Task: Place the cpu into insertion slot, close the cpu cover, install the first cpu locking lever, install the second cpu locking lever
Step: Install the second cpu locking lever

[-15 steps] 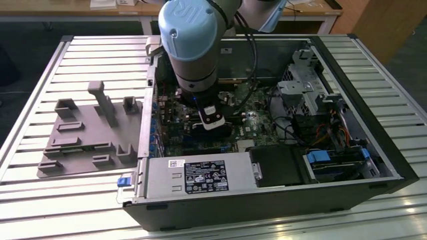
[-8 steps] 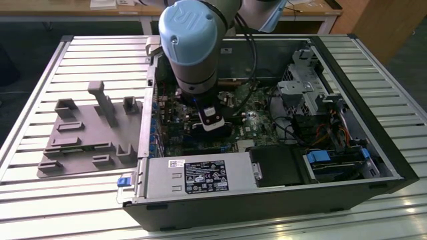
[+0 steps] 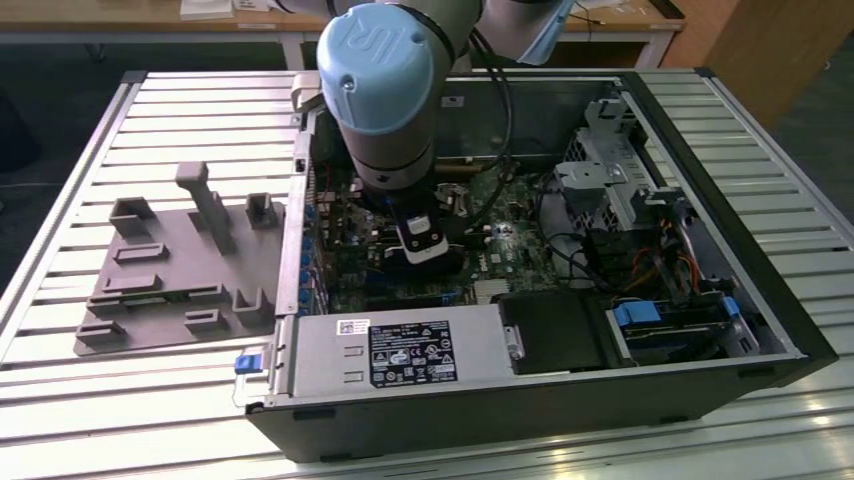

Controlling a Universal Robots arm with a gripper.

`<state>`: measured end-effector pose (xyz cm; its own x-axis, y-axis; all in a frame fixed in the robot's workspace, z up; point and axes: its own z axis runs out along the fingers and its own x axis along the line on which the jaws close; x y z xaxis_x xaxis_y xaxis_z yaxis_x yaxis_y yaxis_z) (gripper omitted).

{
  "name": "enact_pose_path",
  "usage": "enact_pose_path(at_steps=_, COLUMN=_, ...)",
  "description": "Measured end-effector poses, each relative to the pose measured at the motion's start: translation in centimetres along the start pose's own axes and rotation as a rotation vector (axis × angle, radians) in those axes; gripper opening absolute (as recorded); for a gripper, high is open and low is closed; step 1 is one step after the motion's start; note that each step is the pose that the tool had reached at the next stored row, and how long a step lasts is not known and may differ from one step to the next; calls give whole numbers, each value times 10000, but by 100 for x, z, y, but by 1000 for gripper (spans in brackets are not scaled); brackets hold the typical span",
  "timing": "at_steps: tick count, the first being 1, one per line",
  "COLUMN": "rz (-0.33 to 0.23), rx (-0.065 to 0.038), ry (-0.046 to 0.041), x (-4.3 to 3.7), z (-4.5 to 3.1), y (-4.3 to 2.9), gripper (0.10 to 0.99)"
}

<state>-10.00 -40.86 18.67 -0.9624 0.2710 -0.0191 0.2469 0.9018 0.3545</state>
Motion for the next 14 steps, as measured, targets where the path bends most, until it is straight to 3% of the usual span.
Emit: enact_pose_path(at_steps=14, rz=-1, rx=11, ry=0, x=37, z=21, y=-18, gripper=102)
